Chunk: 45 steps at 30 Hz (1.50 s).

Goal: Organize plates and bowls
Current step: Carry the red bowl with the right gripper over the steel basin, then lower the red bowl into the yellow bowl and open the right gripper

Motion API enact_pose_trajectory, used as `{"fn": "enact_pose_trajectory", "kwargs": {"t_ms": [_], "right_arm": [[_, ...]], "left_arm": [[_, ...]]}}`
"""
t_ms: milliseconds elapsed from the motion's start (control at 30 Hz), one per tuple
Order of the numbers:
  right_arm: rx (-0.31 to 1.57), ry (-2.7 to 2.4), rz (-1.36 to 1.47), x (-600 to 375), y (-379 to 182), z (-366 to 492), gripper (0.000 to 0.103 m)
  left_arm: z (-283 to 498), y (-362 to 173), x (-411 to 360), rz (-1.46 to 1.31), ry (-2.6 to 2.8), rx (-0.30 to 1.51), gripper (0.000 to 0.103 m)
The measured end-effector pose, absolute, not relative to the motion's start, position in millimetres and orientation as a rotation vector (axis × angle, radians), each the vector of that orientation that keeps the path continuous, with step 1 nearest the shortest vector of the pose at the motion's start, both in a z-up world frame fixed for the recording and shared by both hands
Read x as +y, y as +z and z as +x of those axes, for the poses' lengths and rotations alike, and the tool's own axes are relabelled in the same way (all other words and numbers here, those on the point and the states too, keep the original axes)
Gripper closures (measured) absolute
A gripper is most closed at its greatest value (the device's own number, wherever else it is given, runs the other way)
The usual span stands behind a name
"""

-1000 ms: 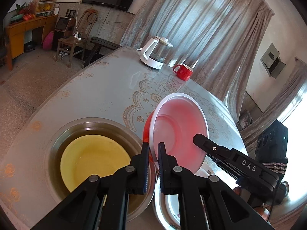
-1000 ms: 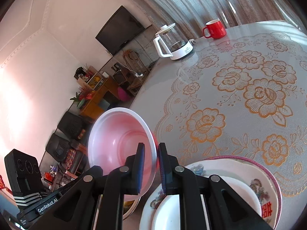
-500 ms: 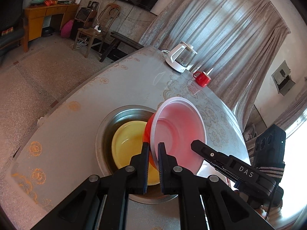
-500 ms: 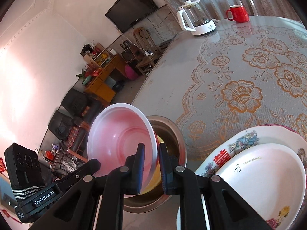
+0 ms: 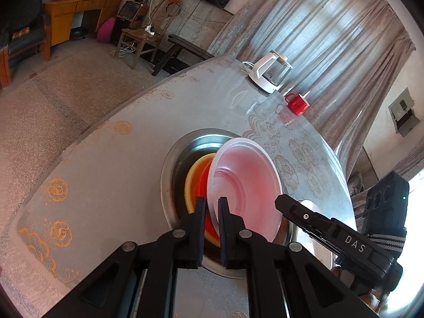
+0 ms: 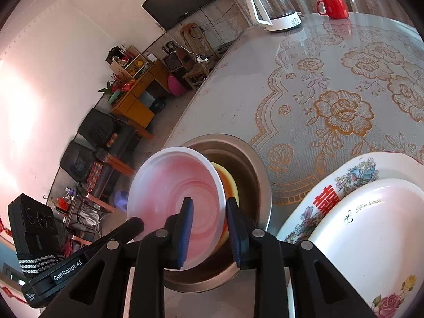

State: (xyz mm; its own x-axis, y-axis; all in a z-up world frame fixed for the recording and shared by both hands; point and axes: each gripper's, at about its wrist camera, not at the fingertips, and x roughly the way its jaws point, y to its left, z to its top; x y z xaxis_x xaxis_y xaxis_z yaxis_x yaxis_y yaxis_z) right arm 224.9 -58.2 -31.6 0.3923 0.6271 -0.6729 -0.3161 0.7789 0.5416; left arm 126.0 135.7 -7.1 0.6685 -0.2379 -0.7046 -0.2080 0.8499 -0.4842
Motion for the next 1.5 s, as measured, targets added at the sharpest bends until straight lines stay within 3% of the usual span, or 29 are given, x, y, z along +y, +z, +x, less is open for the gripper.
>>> {"fn": "enact_pose_trajectory", "kwargs": {"t_ms": [500, 633, 1067, 1233, 1500], "right_arm": [[0.953, 0.565, 0.203, -50, -34, 213, 0.083], [0.941, 0.553, 0.148, -45, -33, 213, 0.074], [0.889, 0.483, -0.072, -20, -33, 206, 0.074], [0.888, 0.459, -0.135, -13, -37, 206, 0.086], [0.890, 0.442, -0.131, -16, -36, 205, 0.092]], "left_arm": [[124, -17, 138, -0.522, 0.021, 0.862, 0.090], [121, -12, 136, -0.492, 0.036, 0.839, 0.084], [118, -10, 126, -0.422, 0.050, 0.811, 0.084], [114, -8, 125, -0.397, 0.056, 0.795, 0.082], [112, -8, 129, -0.385, 0.072, 0.788, 0.080]]}}
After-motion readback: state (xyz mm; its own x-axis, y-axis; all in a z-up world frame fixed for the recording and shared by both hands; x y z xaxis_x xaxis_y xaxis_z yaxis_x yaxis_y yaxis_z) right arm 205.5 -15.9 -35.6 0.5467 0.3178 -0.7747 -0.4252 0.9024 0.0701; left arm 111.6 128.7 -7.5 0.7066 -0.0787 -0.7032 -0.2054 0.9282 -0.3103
